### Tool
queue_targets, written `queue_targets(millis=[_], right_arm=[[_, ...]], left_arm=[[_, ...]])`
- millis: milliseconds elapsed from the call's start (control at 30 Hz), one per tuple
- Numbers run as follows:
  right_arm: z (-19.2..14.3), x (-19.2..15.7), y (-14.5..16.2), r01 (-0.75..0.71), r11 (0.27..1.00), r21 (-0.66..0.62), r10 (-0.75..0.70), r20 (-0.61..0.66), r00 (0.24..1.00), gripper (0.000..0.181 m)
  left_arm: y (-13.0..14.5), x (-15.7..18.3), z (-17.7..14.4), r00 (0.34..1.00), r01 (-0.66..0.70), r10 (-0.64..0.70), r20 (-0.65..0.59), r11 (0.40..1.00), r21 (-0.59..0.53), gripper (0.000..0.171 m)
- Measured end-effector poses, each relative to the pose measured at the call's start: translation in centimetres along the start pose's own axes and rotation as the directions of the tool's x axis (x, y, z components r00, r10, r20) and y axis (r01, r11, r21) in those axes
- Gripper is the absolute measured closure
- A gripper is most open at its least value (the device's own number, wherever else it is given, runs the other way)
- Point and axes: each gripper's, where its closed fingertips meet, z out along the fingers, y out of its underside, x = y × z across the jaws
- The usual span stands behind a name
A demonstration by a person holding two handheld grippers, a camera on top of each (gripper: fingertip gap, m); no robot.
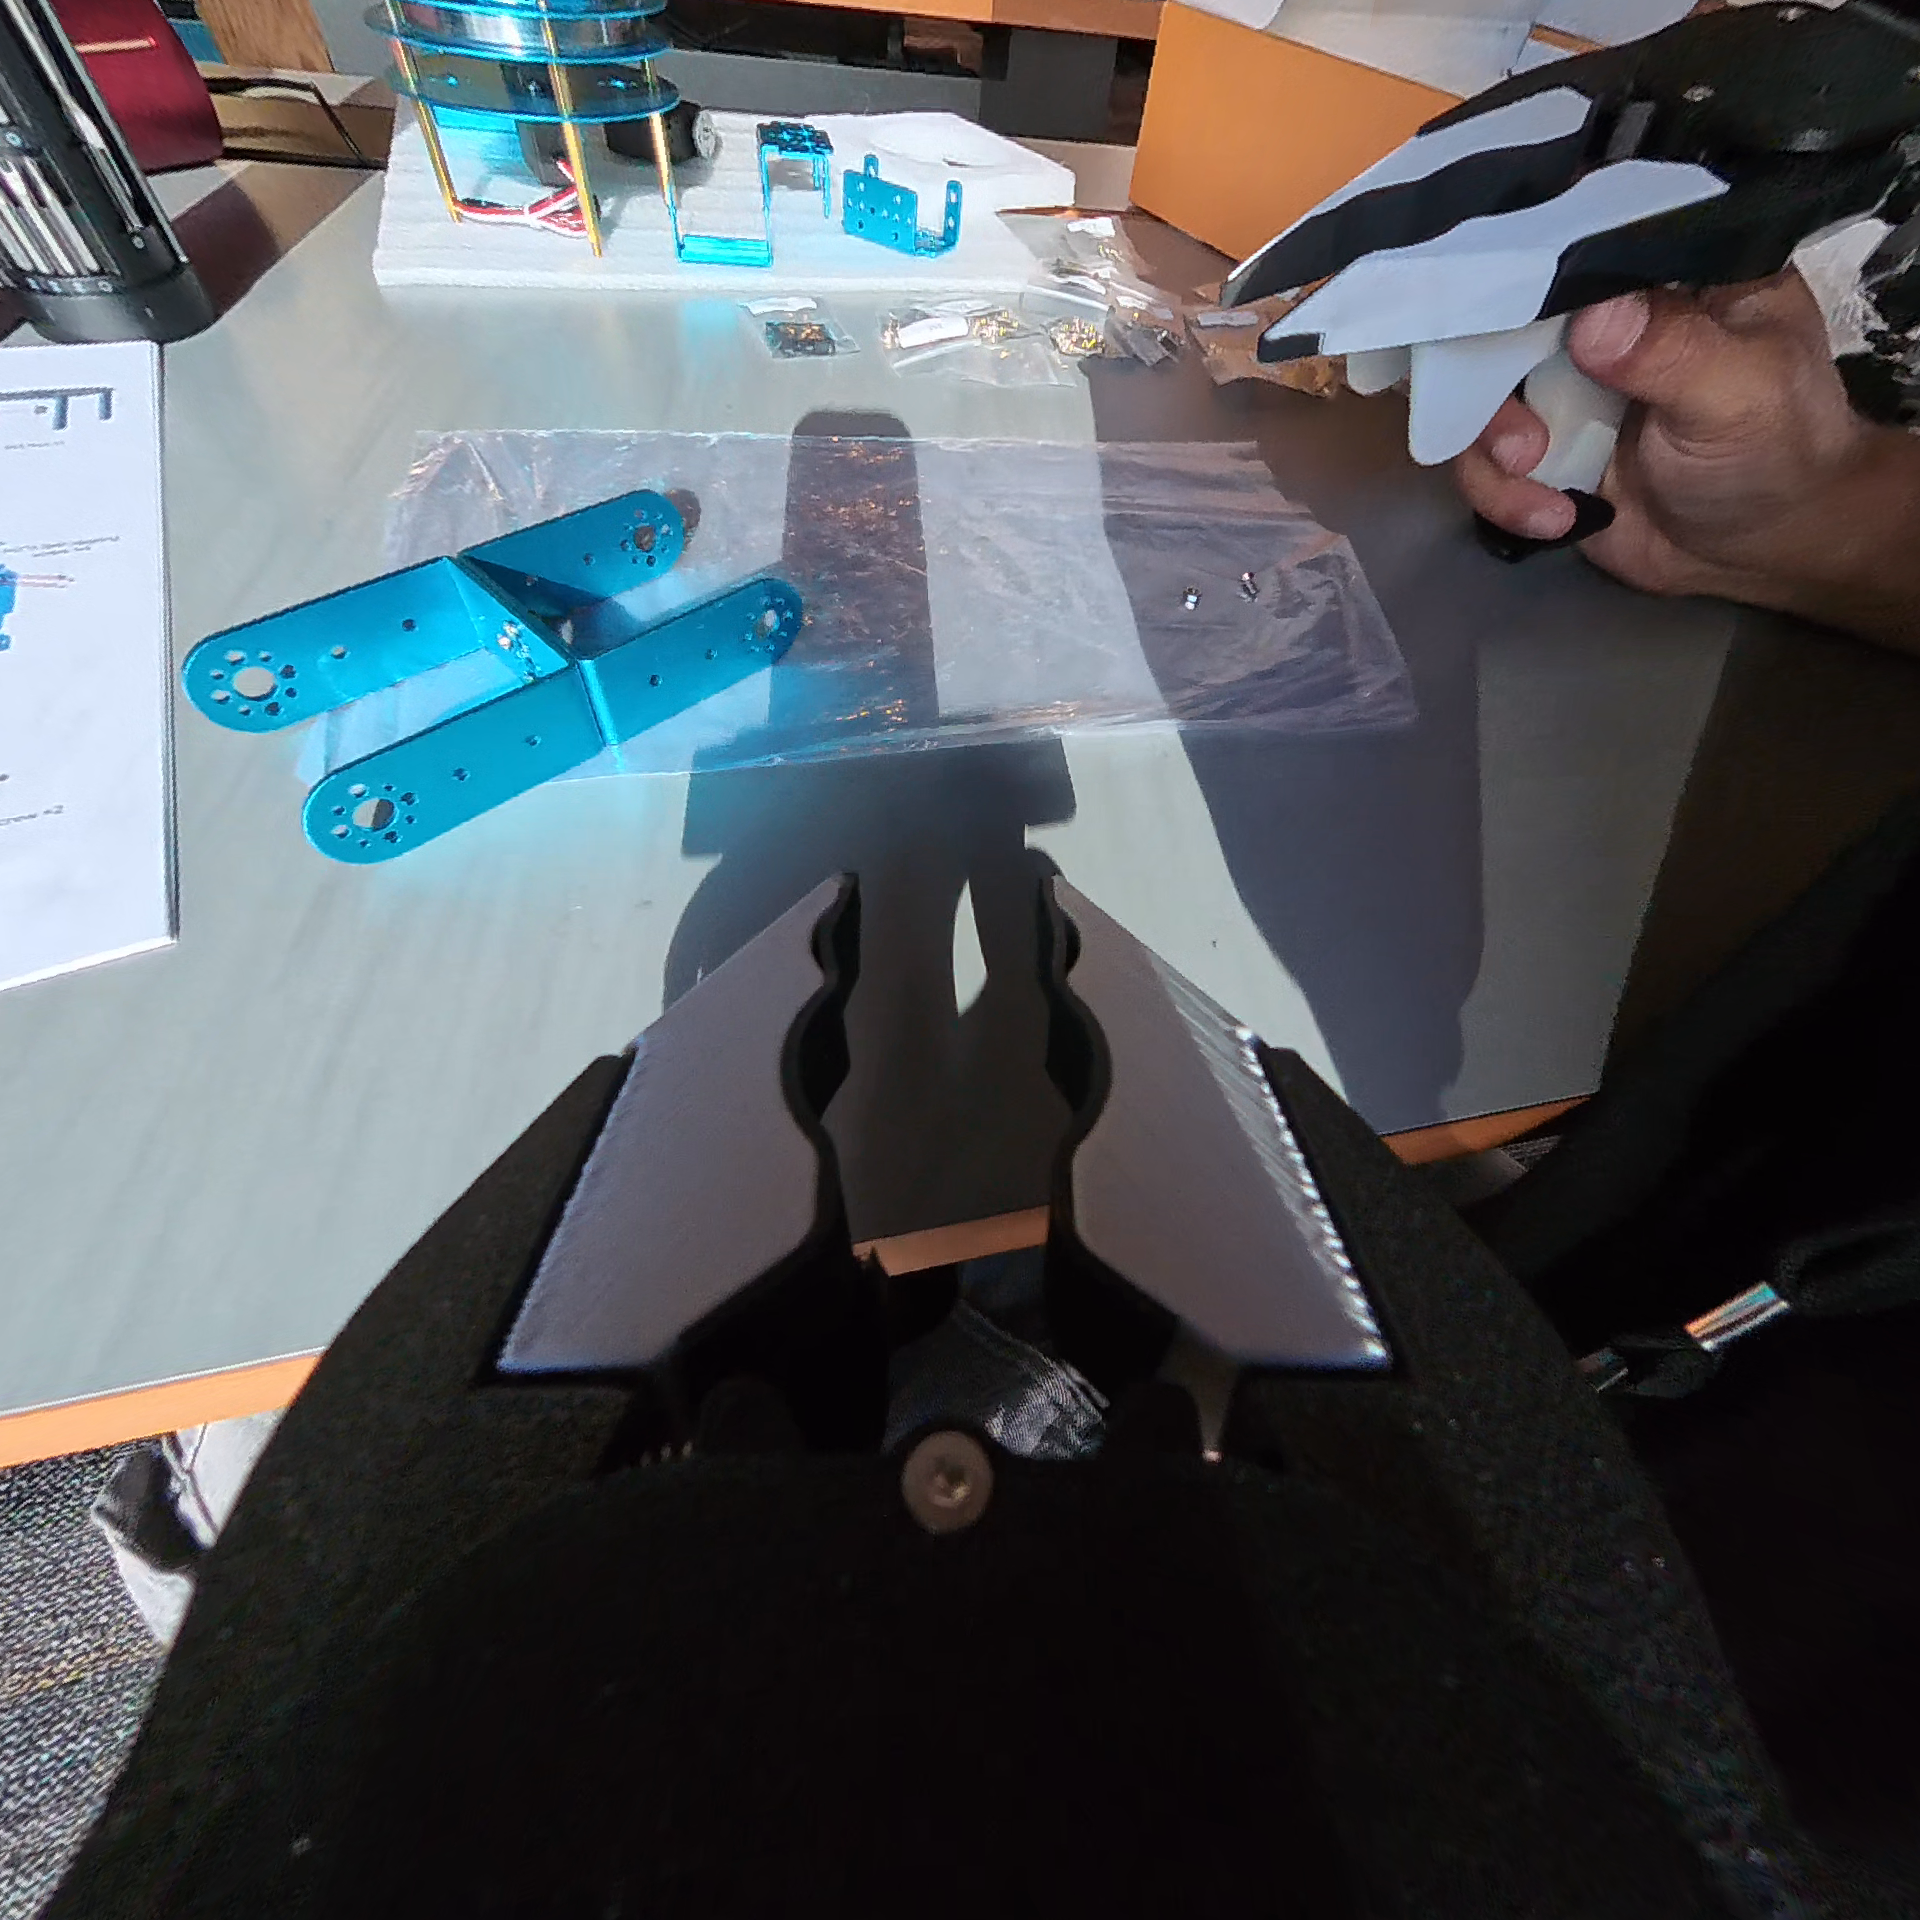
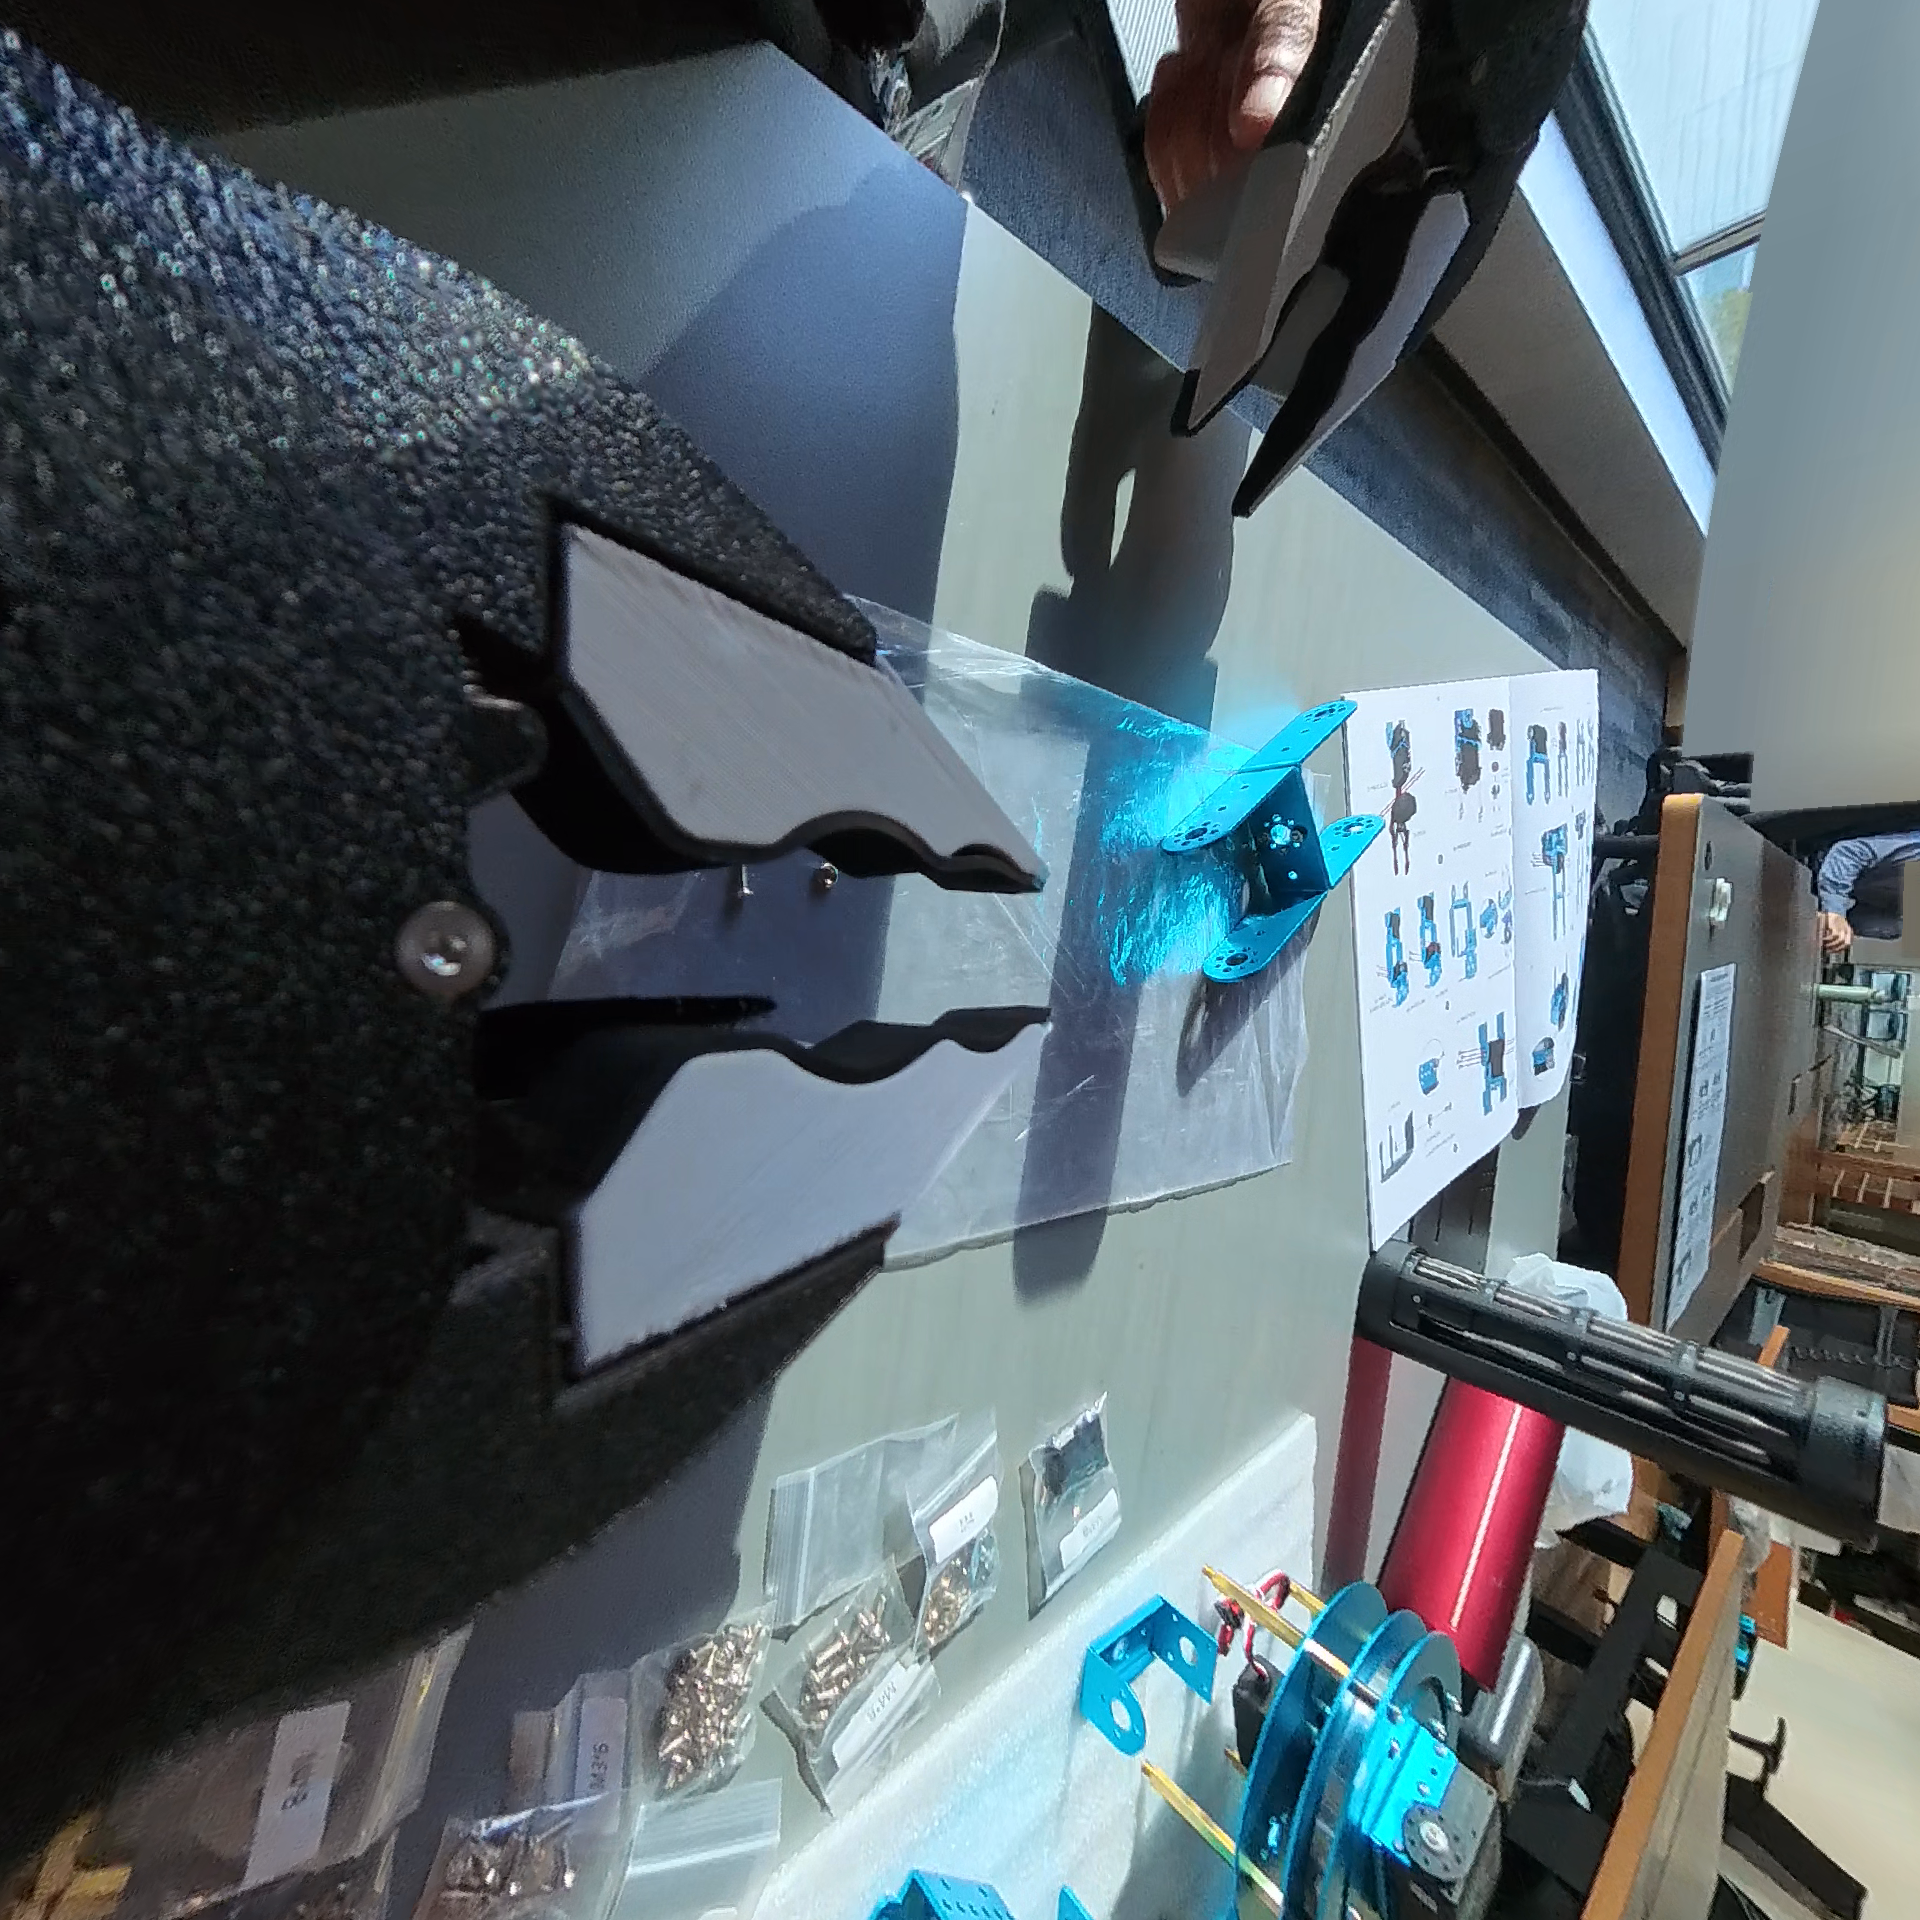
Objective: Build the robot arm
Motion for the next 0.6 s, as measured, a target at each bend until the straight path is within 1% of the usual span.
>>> queue_targets(millis=[300,433,467,533,600], right_arm=[[-0.2,0.7,-0.1,-0.113,0.993,0.013,0.113,0.044,0.993,0.160],[-0.2,0.8,0.0,-0.160,0.987,0.010,0.159,0.073,0.985,0.155],[-0.2,0.7,0.0,-0.174,0.985,0.008,0.172,0.087,0.981,0.153],[-0.2,0.7,0.1,-0.205,0.979,-0.003,0.204,0.112,0.973,0.143],[0.1,0.3,0.3,-0.226,0.974,-0.029,0.228,0.155,0.961,0.131]], left_arm=[[0.4,-0.4,0.3,1.000,0.001,-0.001,0.025,1.000,-0.005,0.139],[0.2,-0.8,0.5,0.999,-0.004,0.004,0.032,1.000,0.001,0.138],[0.0,-1.1,0.5,0.999,-0.013,0.013,0.036,1.000,0.000,0.139],[-0.5,-2.1,0.3,0.998,-0.038,0.038,0.045,0.999,-0.009,0.139],[-0.9,-3.8,0.2,0.991,-0.122,0.125,0.050,0.991,-0.056,0.138]])
